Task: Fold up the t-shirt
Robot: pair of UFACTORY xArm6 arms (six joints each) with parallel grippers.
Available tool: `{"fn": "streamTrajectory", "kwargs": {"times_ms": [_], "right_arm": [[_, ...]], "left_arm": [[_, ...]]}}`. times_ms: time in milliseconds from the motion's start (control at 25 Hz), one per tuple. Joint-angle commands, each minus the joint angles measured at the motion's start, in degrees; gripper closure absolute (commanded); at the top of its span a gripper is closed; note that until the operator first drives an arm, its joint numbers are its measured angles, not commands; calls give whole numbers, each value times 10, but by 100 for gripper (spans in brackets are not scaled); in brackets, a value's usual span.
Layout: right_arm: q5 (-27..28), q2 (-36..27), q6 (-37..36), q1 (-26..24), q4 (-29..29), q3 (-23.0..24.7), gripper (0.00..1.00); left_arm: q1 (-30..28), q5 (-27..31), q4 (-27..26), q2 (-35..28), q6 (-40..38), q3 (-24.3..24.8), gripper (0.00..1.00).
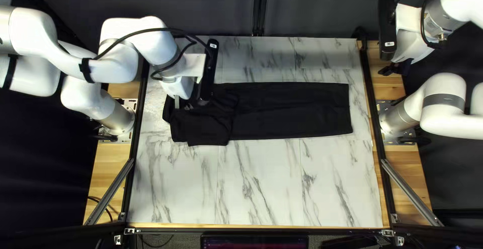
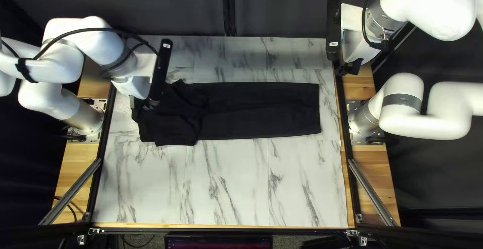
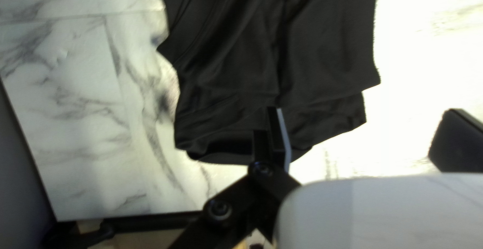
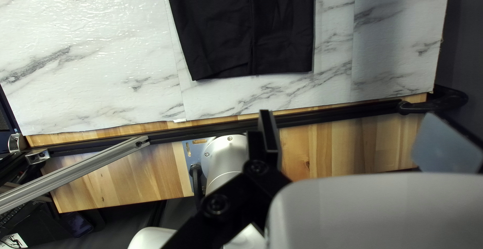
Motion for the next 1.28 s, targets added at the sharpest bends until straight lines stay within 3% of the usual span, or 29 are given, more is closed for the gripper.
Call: {"fn": "streamTrajectory", "kwargs": {"times_ms": [40,400,680,880,1120,1280], "right_arm": [[0,0,0,0,0,0,0],[0,0,0,0,0,0,0],[0,0,0,0,0,0,0],[0,0,0,0,0,0,0],[0,0,0,0,0,0,0],[0,0,0,0,0,0,0]], "left_arm": [[-22,-11,-8,-4,-10,9,0],[-79,-45,-16,-37,-40,68,0],[-68,-53,-30,-37,-14,77,0],[-46,8,-32,-43,13,26,0],[-24,127,-10,-17,45,-104,0],[-25,173,6,-17,35,-153,0]]}}
